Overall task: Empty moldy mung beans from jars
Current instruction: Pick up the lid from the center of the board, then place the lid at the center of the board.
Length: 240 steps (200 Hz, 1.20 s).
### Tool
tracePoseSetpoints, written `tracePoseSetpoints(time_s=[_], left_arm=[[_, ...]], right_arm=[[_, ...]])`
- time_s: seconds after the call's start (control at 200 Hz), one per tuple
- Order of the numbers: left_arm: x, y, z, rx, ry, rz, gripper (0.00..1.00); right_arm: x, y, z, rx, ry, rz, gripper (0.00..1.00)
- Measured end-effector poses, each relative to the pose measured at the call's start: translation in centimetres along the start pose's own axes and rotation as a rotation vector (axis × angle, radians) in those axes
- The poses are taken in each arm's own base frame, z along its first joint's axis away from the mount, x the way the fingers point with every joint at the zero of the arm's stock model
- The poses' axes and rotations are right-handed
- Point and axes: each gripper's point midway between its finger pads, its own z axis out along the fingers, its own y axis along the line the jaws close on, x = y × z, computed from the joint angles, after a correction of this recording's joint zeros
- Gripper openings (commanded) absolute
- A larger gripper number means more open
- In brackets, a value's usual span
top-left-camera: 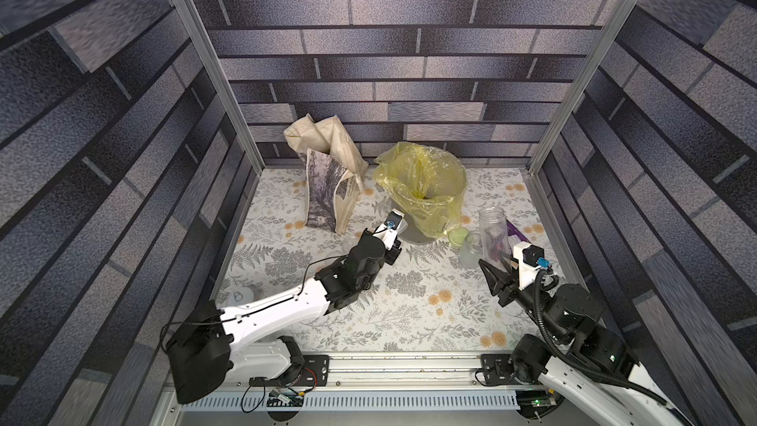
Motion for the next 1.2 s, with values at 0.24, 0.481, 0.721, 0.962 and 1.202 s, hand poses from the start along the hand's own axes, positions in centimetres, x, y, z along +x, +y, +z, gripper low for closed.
tracePoseSetpoints(time_s=[0.24, 0.481, 0.721, 0.962, 1.202], left_arm=[[9.7, -2.2, -1.9, 0.159, 0.226, 0.000, 0.02], [18.4, -5.0, -0.4, 0.223, 0.457, 0.048, 0.05], [17.9, -6.4, 1.7, 0.220, 0.458, 0.041, 0.80], [13.7, -5.6, 0.2, 0.197, 0.400, 0.011, 1.00], [-3.7, -2.9, -3.3, 0.226, 0.042, -0.247, 1.00]], right_arm=[[0.7, 0.9, 1.7, -0.027, 0.052, -0.010, 0.35], [0.1, 1.6, 2.5, -0.049, 0.072, 0.000, 0.35], [-2.0, 2.0, 2.9, -0.056, 0.073, 0.014, 0.35], [-3.2, 2.5, 3.7, -0.058, 0.096, 0.006, 0.35], [-4.0, 2.8, 4.3, -0.066, 0.105, -0.023, 0.35]])
